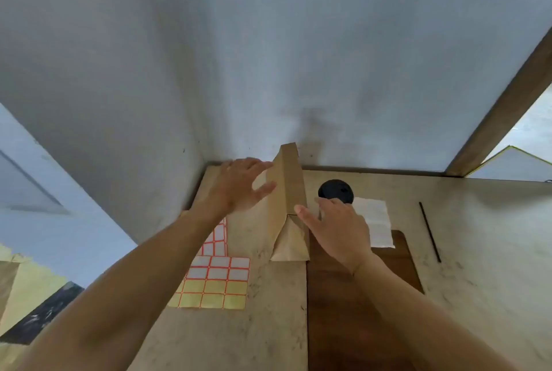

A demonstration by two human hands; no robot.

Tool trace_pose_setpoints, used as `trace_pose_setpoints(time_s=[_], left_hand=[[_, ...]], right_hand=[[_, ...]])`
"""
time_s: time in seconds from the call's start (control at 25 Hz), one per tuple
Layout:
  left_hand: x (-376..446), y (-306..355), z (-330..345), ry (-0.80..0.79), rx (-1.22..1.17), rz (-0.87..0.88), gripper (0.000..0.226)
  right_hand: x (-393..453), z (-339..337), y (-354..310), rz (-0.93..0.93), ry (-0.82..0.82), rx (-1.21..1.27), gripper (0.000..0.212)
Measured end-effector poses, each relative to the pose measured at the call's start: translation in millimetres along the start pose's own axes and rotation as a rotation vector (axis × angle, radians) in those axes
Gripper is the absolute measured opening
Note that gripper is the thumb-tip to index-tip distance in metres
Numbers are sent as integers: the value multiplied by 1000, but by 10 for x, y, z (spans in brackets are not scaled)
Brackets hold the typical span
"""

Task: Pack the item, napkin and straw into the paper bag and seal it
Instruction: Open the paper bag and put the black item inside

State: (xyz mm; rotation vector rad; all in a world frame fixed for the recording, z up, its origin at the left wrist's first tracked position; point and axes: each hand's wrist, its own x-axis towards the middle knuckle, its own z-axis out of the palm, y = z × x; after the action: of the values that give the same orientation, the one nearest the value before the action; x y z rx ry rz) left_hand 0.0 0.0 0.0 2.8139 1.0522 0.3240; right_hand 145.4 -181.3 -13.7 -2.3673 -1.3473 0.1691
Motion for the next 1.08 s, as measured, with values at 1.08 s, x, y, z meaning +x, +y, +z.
trace_pose_setpoints(time_s=[1.08], left_hand=[[159,50,-309,-53,25,498,20]], right_hand=[[-16,-593,292,-134,-152,138,27]])
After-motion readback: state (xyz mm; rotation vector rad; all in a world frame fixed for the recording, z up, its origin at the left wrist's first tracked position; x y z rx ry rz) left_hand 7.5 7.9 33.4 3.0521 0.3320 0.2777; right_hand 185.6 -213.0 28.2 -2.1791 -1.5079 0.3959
